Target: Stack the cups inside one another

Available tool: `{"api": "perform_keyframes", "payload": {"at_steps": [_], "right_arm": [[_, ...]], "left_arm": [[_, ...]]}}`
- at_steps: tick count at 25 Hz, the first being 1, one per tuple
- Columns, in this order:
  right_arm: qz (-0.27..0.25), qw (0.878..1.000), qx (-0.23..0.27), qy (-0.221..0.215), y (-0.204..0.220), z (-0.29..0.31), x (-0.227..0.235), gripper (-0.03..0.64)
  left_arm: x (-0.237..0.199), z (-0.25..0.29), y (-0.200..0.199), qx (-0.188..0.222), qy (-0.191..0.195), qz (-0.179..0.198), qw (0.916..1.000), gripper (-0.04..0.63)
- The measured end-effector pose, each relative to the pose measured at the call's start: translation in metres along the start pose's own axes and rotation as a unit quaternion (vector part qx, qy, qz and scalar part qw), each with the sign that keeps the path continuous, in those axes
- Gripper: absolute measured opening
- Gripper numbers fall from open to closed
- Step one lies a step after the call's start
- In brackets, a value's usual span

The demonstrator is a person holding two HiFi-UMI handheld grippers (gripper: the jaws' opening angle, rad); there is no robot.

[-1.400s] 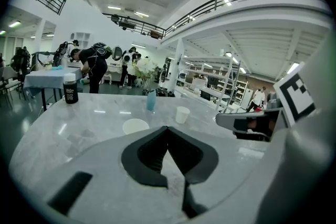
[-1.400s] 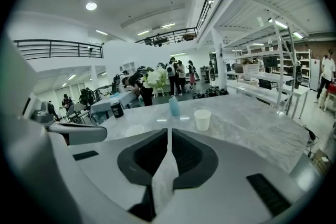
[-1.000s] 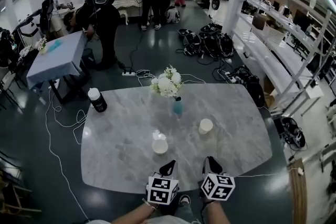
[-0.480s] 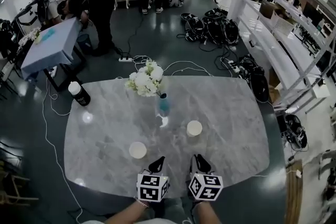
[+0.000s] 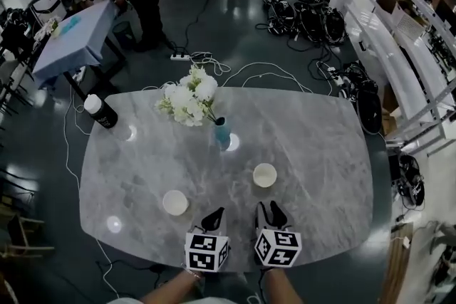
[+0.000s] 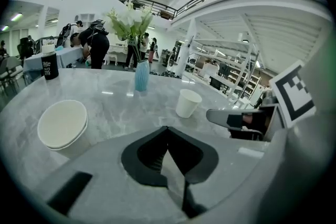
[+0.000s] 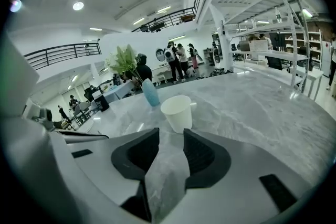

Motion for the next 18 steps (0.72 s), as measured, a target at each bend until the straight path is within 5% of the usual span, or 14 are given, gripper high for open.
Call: {"api": "perform_keyframes", "payload": {"at_steps": [18], "right_arm": [[-0.044,0.998,-0.032,-0.027,-0.01,0.068,0.021,0.21]], "left_arm": [[-0.009,0.036,0.0,-0.024,-0.032,-0.025,0.9989,-0.006]]}}
Point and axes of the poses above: the fingertips, and each gripper's own axes: z forward along the fingers, x to its right, y out of its underside, the point moved 10 cm from there along -z, backward along the fingers, and after that the axes turned 13 degrees about -z, right-handed, at the moved point
